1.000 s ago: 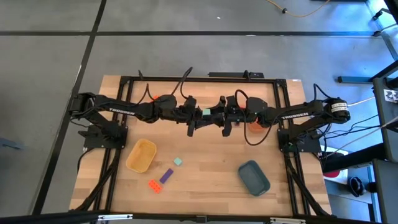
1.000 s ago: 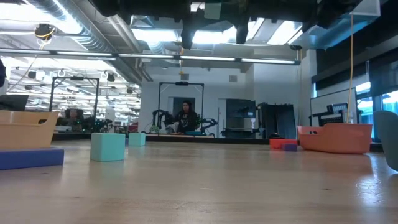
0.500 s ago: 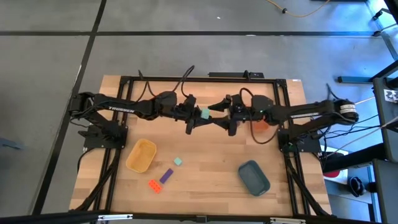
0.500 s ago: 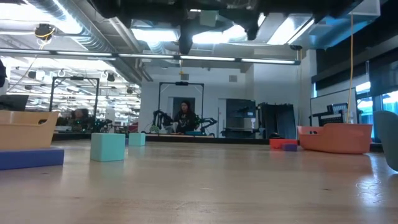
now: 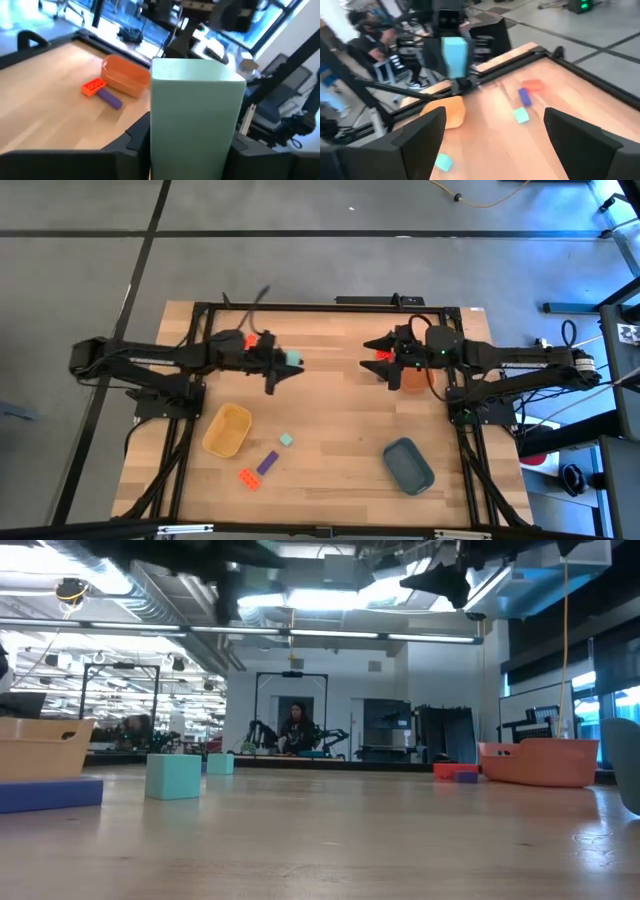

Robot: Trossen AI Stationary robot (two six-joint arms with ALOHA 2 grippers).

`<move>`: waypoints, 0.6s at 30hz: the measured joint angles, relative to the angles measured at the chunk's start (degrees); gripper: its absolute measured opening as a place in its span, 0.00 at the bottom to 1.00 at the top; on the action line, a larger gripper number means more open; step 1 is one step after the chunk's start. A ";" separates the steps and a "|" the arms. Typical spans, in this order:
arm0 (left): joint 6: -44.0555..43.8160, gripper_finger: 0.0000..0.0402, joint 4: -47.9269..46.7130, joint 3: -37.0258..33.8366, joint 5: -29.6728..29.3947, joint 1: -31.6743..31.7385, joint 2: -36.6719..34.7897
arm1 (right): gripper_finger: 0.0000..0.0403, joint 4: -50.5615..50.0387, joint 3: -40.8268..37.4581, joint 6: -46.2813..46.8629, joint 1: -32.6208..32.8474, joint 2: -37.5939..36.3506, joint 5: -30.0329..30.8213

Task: Sort & place blocks by color
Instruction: Put the right blue block into the yellow bin

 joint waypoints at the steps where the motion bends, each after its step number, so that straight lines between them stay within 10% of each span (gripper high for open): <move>1: -0.22 0.31 0.27 -1.97 -0.96 -0.74 -2.35 | 0.84 -0.59 0.00 0.00 0.00 -0.15 0.47; 18: 3.27 0.31 -28.12 -7.47 -2.85 -12.89 -16.09 | 0.84 -0.45 -0.02 0.24 0.00 -0.41 -0.94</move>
